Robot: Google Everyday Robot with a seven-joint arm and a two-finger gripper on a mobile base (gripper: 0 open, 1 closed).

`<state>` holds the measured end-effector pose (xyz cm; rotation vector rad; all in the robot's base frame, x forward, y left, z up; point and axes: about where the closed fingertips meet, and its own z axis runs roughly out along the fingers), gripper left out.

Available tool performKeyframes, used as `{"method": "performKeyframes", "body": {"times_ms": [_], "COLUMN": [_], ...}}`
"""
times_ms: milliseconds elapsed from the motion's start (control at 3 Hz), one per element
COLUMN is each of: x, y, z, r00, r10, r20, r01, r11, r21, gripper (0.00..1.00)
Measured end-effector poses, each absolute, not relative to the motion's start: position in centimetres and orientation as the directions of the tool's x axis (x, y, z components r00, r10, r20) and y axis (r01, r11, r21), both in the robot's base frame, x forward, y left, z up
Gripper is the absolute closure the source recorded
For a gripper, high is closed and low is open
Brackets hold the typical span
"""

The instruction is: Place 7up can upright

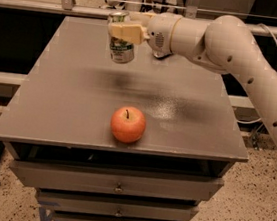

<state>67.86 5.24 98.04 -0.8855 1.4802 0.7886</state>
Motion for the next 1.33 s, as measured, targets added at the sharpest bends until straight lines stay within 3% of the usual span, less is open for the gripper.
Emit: {"method": "performKeyframes", "body": {"times_ms": [667,1333], "x": [67.8,66.9], "y": [6.1,7.9], "z": [97.4,95.0], "r00": [0.012,0.176], "r10": [-0.067,-0.055], "r20": [-0.998,-0.983], "r01": [-0.902,-0.964], "r11": [0.43,0.194], "r21": [-0.04,-0.183], "gripper": [1.0,1.0]}}
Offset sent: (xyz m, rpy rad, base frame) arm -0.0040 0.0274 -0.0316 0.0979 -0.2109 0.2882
